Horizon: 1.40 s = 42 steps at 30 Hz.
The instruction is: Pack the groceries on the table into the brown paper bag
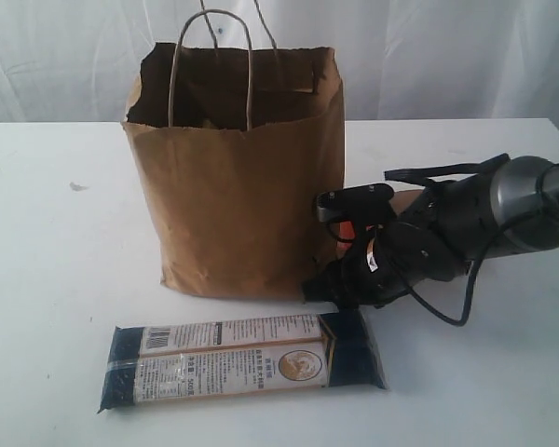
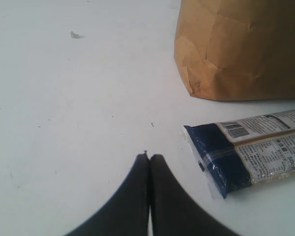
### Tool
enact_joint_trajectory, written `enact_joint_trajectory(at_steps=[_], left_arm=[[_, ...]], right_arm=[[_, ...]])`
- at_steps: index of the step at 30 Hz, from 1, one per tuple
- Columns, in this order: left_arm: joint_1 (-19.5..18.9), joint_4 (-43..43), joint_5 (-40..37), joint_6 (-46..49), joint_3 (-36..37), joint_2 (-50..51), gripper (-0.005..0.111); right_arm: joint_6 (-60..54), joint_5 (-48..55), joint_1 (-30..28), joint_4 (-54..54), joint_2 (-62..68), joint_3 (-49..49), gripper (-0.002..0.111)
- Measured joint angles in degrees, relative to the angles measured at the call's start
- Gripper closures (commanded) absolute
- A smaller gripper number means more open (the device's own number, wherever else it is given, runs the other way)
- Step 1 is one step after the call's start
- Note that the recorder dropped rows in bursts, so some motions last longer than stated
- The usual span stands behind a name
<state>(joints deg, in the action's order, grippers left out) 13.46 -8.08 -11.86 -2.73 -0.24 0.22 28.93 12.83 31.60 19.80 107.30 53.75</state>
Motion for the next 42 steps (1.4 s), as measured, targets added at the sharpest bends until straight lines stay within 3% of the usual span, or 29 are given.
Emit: enact_joint_trajectory(at_steps=[18, 26, 34, 42], left_arm=[[0.0, 0.0, 0.0, 0.0, 0.0, 0.0, 0.107], [0.0, 0.0, 0.0, 0.0, 0.0, 0.0, 0.107], [0.0, 0.0, 0.0, 0.0, 0.0, 0.0, 0.107], [0.0, 0.0, 0.0, 0.0, 0.0, 0.0, 0.107]], right_arm=[[0.0, 4.22, 0.0, 0.25, 0.85, 1.67, 0.102], [-0.62, 9.08, 0.33, 0.25, -7.59, 1.67, 0.105], [-2.55, 13.51, 0.96, 0.34, -30.55, 1.67, 0.105], [-10.01, 15.66, 4.39, -1.91, -37.18, 16.76, 0.105]])
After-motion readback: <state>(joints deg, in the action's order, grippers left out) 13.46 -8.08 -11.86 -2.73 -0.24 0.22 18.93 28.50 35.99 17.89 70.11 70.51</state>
